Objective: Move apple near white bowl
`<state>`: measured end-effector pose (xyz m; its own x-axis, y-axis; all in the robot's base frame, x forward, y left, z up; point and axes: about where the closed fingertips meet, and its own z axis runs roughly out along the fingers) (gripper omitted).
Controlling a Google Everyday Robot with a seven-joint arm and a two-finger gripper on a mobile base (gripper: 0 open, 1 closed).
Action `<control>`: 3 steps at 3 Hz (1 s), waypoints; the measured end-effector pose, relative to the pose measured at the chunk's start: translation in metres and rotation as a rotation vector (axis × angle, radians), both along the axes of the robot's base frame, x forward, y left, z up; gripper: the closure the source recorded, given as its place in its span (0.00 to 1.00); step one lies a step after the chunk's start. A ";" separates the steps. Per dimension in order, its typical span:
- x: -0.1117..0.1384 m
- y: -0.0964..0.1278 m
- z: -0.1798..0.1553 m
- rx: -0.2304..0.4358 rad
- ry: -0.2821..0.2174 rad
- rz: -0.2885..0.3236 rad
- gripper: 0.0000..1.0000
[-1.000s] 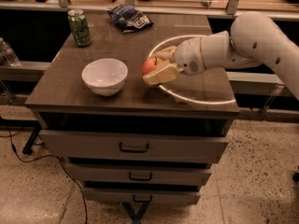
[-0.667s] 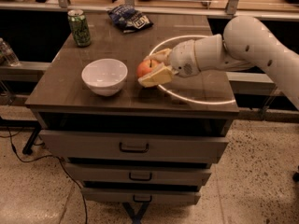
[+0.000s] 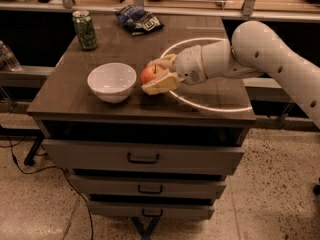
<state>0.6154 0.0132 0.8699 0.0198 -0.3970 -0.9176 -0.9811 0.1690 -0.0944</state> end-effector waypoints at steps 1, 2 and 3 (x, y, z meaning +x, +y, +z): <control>-0.003 0.004 0.001 0.007 0.005 0.007 0.17; -0.004 0.002 0.004 0.012 0.005 0.001 0.00; -0.004 0.002 0.005 0.013 0.005 0.000 0.00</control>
Offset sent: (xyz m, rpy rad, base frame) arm -0.0032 -0.0065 0.0093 0.0188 0.0017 -0.0199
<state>0.6117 0.0150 0.8745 0.0156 -0.3853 -0.9227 -0.9815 0.1704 -0.0878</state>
